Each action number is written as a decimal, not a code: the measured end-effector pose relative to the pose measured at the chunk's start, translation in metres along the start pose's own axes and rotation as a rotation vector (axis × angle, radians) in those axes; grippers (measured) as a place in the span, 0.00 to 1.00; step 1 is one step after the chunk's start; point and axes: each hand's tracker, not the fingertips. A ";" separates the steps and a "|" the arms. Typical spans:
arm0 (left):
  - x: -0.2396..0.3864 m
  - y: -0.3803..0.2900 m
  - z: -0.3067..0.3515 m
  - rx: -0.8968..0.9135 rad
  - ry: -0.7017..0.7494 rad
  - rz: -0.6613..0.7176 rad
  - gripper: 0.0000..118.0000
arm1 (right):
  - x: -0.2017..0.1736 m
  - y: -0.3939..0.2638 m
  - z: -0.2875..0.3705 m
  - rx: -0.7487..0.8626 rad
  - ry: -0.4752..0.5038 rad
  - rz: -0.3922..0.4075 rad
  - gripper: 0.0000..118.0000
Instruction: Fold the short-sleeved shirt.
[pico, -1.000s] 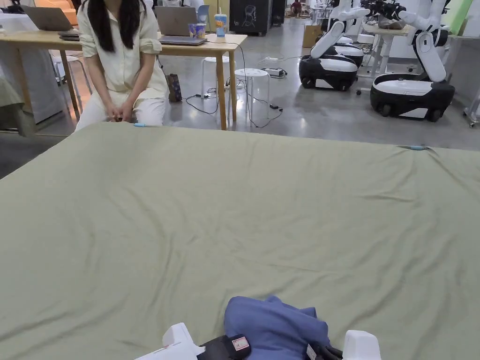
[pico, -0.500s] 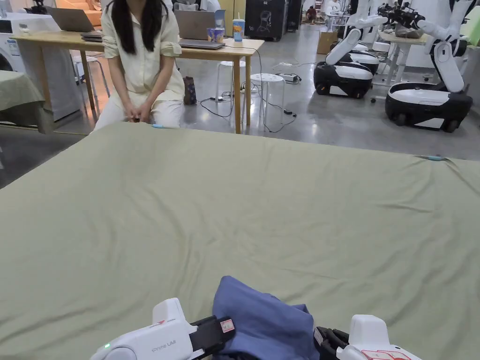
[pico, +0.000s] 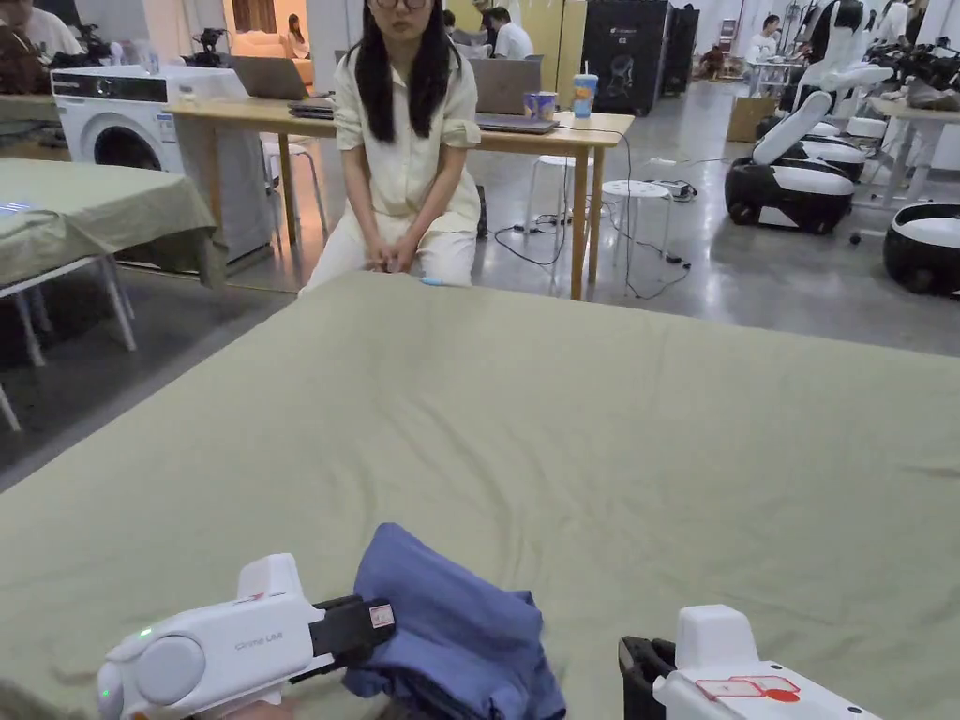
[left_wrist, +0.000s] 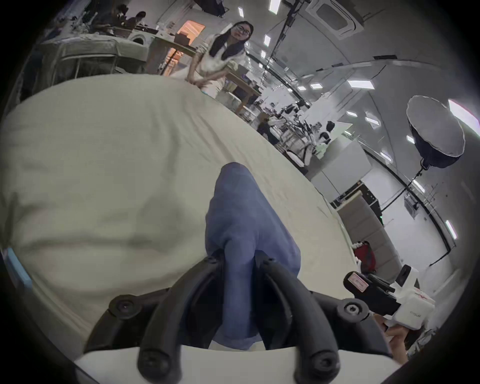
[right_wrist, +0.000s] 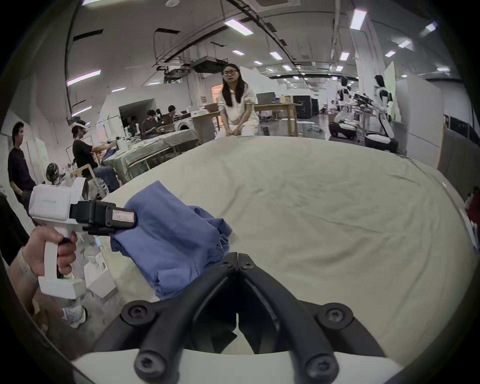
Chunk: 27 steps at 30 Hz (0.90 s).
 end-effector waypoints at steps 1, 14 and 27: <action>-0.012 0.008 0.005 0.009 0.016 0.002 0.16 | -0.009 0.005 -0.009 0.000 0.008 0.013 0.00; -0.131 0.106 0.066 0.039 0.141 0.001 0.16 | -0.125 0.064 -0.095 0.009 0.152 0.130 0.00; -0.162 0.125 0.077 0.047 0.192 -0.027 0.17 | -0.155 0.067 -0.121 -0.008 0.199 0.155 0.00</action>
